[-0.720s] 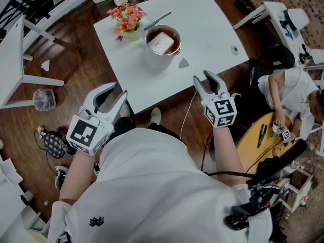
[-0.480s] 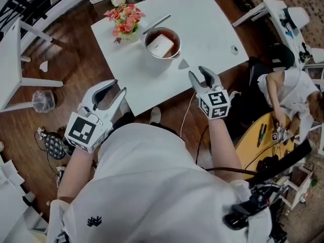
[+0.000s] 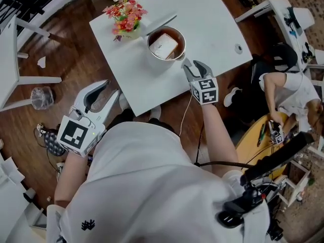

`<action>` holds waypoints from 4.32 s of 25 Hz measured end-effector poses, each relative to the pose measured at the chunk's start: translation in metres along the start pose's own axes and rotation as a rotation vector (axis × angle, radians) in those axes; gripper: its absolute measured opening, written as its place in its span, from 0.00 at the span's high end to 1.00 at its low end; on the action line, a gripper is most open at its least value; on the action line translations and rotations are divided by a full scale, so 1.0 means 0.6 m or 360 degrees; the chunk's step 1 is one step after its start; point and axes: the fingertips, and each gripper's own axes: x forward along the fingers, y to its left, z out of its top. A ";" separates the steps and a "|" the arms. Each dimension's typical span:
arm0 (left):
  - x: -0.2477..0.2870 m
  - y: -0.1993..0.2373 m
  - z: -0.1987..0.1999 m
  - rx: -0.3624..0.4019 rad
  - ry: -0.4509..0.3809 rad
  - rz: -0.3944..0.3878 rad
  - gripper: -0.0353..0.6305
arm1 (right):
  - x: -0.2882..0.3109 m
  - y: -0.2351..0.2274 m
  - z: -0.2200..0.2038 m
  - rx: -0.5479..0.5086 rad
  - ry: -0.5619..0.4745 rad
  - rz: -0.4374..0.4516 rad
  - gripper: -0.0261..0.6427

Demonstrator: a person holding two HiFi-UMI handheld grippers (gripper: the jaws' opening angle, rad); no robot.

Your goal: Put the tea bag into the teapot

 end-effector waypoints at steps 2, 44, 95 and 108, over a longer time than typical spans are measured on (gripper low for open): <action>-0.008 0.003 -0.005 -0.0037 0.0053 0.0019 0.80 | 0.024 -0.002 -0.008 0.0005 0.0045 0.0000 0.71; -0.004 0.047 -0.021 -0.0084 -0.0033 -0.0030 0.80 | -0.045 -0.022 0.067 0.0048 0.0061 -0.0108 0.89; -0.045 0.104 -0.047 -0.0081 -0.0092 -0.0019 0.80 | -0.118 0.151 0.331 -0.0206 -0.0259 0.0131 0.79; -0.010 0.046 0.007 0.0023 -0.0121 -0.0154 0.80 | -0.287 0.132 0.300 -0.0092 -0.0397 -0.0006 0.82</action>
